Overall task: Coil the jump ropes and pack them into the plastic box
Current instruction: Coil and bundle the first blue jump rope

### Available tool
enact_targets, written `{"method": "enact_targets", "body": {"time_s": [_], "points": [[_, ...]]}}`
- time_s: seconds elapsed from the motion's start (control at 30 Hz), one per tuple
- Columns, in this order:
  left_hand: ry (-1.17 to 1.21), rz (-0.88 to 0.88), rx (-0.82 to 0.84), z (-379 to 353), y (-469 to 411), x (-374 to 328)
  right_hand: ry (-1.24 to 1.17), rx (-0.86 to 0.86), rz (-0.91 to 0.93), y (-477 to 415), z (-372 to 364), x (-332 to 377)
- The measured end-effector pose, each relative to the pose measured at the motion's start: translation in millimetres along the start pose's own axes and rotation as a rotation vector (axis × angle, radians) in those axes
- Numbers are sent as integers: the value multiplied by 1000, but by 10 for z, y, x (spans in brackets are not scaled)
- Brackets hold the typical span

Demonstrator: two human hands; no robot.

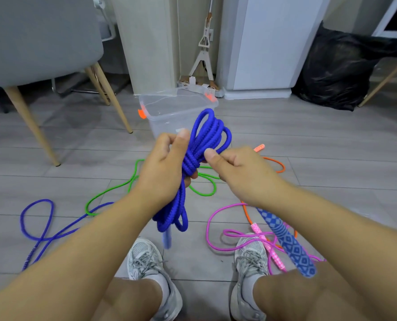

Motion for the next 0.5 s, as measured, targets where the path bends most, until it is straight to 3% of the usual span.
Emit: {"method": "enact_targets", "body": {"time_s": [0.27,0.5], "points": [[-178,-19,137,-96,-11,175,232,-38,-96,-40,59,-4],[16,141,319,-205,12,267,-25,-51,-118,-42,28,-118]]}}
Point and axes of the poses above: each hand's wrist, its own y-axis away from the middle knuckle, its own z-axis out of the back of the hand, x = y × z, the point moved 9 cm from there along -y, towards the middle knuckle, and after that the axes turned 1 degree about -z, right-handed, at the moved point
